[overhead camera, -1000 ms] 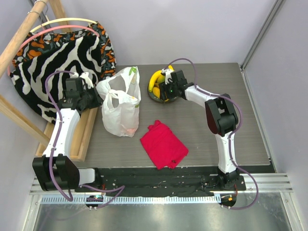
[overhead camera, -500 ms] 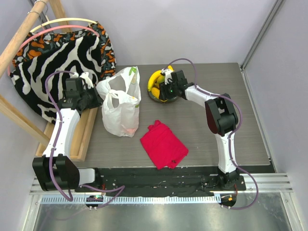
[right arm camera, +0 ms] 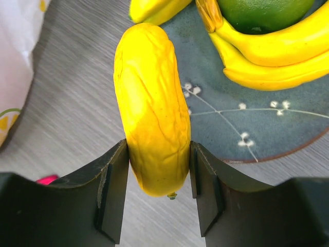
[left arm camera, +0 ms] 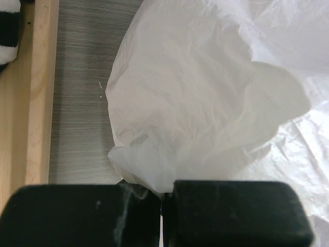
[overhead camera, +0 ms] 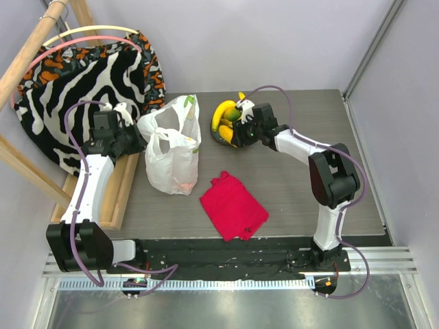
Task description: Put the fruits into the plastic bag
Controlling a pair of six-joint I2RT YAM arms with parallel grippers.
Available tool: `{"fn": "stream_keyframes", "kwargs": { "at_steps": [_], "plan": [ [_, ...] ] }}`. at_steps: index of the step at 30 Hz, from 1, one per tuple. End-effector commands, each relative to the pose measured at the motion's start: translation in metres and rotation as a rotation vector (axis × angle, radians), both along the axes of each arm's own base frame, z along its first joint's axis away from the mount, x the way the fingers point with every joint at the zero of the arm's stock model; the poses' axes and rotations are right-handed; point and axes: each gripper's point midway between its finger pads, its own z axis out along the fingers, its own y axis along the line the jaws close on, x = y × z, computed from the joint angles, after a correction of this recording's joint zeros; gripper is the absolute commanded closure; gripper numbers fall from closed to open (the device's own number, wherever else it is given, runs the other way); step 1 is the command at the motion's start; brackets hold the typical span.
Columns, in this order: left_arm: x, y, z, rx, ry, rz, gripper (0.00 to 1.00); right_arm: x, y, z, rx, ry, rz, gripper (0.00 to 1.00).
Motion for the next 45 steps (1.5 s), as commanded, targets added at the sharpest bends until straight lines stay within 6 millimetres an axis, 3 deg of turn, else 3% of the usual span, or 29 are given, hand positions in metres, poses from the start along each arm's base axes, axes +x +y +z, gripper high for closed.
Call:
{"fn": "stream_keyframes", "kwargs": {
  "at_steps": [1, 3, 6, 7, 10, 11, 13, 15, 20, 22, 23, 25, 26, 32, 39, 45],
  "plan": [
    [0.002, -0.001, 0.009, -0.012, -0.035, -0.009, 1.0, -0.003, 0.003, 0.049, 0.072, -0.104, 0.004, 0.83],
    [0.002, -0.001, 0.009, -0.015, -0.036, -0.01, 1.0, -0.01, 0.003, 0.05, 0.084, -0.1, 0.0, 0.84],
    [0.002, -0.002, 0.009, -0.017, -0.035, -0.012, 1.0, -0.019, 0.004, 0.075, 0.168, -0.135, -0.046, 0.89],
    [0.002, -0.003, 0.009, -0.019, -0.034, -0.012, 1.0, -0.025, 0.007, 0.096, 0.216, -0.169, -0.045, 0.92],
    [0.002, -0.002, 0.009, -0.02, -0.034, -0.012, 1.0, -0.045, 0.019, 0.117, 0.323, -0.2, -0.038, 0.92],
    [0.002, -0.002, 0.009, -0.022, -0.032, -0.011, 1.0, -0.049, 0.016, 0.135, 0.335, -0.248, -0.052, 0.92],
    [0.002, -0.003, 0.01, -0.022, -0.039, -0.012, 1.0, -0.058, 0.02, 0.15, 0.335, -0.282, -0.045, 0.92],
    [0.002, -0.003, 0.01, -0.027, -0.036, -0.014, 1.0, -0.064, 0.022, 0.178, 0.344, -0.325, -0.036, 0.93],
    [0.001, -0.004, 0.013, -0.028, -0.046, -0.017, 1.0, -0.087, 0.044, 0.242, 0.423, -0.424, 0.036, 0.95],
    [0.002, -0.004, 0.013, -0.029, -0.048, -0.016, 1.0, -0.095, 0.057, 0.257, 0.437, -0.454, 0.069, 0.95],
    [0.001, -0.004, 0.013, -0.031, -0.049, -0.017, 1.0, -0.097, 0.062, 0.274, 0.447, -0.483, 0.083, 0.95],
    [0.0, -0.006, 0.015, -0.037, -0.053, -0.021, 1.0, -0.091, 0.068, 0.276, 0.42, -0.483, 0.074, 0.95],
    [0.0, -0.006, 0.016, -0.039, -0.057, -0.021, 1.0, -0.092, 0.074, 0.29, 0.421, -0.476, 0.083, 0.95],
    [0.0, -0.009, 0.017, -0.053, -0.063, -0.027, 1.0, -0.097, 0.113, 0.272, 0.378, -0.374, 0.155, 0.96],
    [0.0, -0.009, 0.017, -0.056, -0.061, -0.029, 1.0, -0.135, 0.156, 0.248, 0.367, -0.279, 0.363, 0.97],
    [0.0, -0.008, 0.017, -0.049, -0.063, -0.025, 1.0, -0.166, 0.153, 0.219, 0.313, -0.257, 0.448, 0.98]
  ]
}}
